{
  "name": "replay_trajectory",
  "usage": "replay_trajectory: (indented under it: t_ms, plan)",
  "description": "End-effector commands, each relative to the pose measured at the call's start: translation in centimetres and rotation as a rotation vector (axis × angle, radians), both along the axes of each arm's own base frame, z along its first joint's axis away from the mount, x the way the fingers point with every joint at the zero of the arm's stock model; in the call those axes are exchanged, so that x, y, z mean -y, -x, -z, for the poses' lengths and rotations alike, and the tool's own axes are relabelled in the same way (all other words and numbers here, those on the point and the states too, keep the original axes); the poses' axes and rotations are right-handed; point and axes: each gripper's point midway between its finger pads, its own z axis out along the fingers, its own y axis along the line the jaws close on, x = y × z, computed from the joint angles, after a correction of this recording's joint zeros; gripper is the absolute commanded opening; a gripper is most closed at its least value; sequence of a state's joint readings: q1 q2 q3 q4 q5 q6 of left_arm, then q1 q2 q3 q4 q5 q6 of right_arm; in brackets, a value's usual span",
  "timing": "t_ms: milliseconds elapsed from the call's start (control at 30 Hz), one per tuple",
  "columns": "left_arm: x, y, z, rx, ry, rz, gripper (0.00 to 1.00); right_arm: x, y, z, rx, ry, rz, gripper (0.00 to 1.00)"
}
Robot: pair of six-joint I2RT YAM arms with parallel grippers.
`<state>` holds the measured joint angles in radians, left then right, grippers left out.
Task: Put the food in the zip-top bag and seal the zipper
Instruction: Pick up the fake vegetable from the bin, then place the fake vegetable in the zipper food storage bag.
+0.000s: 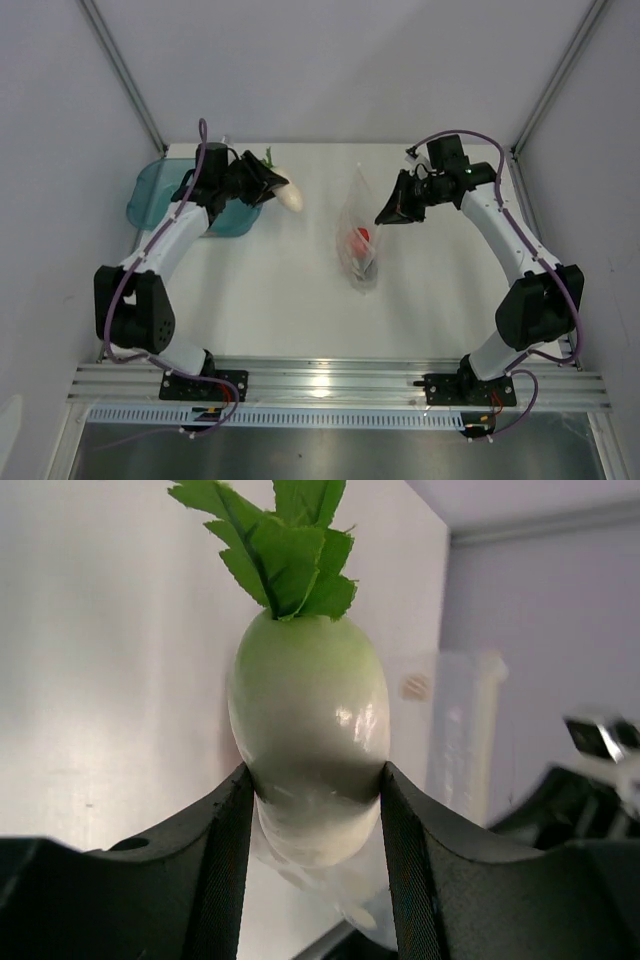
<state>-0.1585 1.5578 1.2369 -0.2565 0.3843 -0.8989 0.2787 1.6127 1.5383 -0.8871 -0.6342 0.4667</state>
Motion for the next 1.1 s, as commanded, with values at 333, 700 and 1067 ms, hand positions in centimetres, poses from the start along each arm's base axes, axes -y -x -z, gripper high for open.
replay_trajectory:
  t_ms: [333, 700, 1067]
  plan:
    - [10.4, 9.8, -16.1, 0.37, 0.231, 0.516, 0.01, -3.3, 1.1, -3.0, 0.128, 0.021, -0.085, 0.0]
    - [15.2, 11.9, -12.4, 0.274, 0.223, 0.611, 0.01, -4.6, 1.2, -4.0, 0.155, -0.006, -0.098, 0.0]
    - [14.3, 9.6, -8.3, 0.266, 0.023, 0.546, 0.0, -4.5, 1.2, -5.5, 0.134, -0.084, -0.072, 0.0]
